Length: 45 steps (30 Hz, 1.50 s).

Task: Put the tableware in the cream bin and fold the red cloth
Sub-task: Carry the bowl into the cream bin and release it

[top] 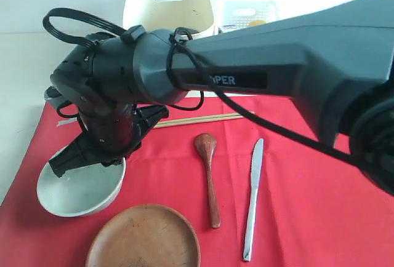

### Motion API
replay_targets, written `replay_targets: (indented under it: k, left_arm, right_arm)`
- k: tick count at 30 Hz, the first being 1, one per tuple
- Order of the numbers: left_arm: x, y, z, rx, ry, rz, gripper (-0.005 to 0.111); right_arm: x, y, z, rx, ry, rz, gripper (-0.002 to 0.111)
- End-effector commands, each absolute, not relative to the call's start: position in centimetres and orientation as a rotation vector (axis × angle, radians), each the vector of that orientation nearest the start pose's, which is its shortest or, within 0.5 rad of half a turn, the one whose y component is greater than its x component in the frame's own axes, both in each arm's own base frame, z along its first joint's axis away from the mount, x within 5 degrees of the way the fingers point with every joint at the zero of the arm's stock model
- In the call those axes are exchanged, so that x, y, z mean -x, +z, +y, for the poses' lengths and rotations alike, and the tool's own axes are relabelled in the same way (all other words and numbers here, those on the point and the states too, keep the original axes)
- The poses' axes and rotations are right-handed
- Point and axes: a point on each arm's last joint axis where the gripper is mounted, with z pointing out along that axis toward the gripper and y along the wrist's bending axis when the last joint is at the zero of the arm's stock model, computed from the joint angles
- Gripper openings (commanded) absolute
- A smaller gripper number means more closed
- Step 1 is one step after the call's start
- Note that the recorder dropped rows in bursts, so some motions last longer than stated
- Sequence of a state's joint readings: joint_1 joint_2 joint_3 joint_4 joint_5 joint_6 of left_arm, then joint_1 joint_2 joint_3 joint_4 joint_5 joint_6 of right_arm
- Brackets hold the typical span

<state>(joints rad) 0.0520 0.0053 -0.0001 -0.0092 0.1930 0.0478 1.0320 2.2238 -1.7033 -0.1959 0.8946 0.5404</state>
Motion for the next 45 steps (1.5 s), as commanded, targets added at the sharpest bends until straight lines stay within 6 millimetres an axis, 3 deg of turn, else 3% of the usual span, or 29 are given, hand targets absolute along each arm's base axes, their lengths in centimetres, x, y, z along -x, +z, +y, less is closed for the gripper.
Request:
replay_targets:
  k: [1, 5, 7, 9, 11, 15, 18, 22, 29, 33, 40, 45]
  left_arm:
    - [-5.6, 19.6, 0.2, 0.010, 0.053, 1.677, 0.003]
    - [-5.6, 19.6, 0.2, 0.010, 0.053, 1.677, 0.003]
    - [-5.6, 19.6, 0.2, 0.010, 0.053, 1.677, 0.003]
    - [-5.6, 19.6, 0.2, 0.010, 0.053, 1.677, 0.003]
    - [-5.6, 19.6, 0.2, 0.010, 0.053, 1.677, 0.003]
    - [-5.6, 19.6, 0.2, 0.010, 0.053, 1.677, 0.003]
    - [-5.6, 19.6, 0.2, 0.010, 0.053, 1.677, 0.003]
    - [-5.6, 19.6, 0.2, 0.010, 0.053, 1.677, 0.003]
    - [-5.6, 19.6, 0.2, 0.010, 0.053, 1.677, 0.003]
    - [-5.6, 19.6, 0.2, 0.010, 0.053, 1.677, 0.003]
    - [-5.6, 19.6, 0.2, 0.010, 0.053, 1.677, 0.003]
    - [-5.6, 19.6, 0.2, 0.010, 0.053, 1.677, 0.003]
  right_arm:
    - [-25.0, 17.5, 38.5, 0.831, 0.102, 2.686, 0.000]
    - [-25.2, 22.5, 37.5, 0.787, 0.187, 2.586, 0.000]
    - [-26.5, 25.4, 36.2, 0.711, 0.256, 2.525, 0.000]
    - [-29.1, 28.9, 33.8, 0.577, 0.321, 2.448, 0.000]
    - [-31.6, 30.9, 31.5, 0.480, 0.332, 2.385, 0.000]
    - [-36.4, 32.9, 27.5, 0.306, 0.381, 2.244, 0.000]
    - [-38.9, 32.9, 25.7, 0.243, 0.405, 2.150, 0.000]
    - [-41.4, 31.6, 24.5, 0.175, 0.431, 2.093, 0.000]
    - [-43.2, 27.5, 24.5, 0.066, 0.445, 2.178, 0.001]
    - [-43.4, 26.1, 24.6, -0.039, 0.465, 2.231, 0.015]
    - [-43.4, 26.0, 24.6, -0.036, 0.463, 2.232, 0.047]
    - [-42.8, 27.8, 24.1, 0.031, 0.417, 2.223, 0.057]
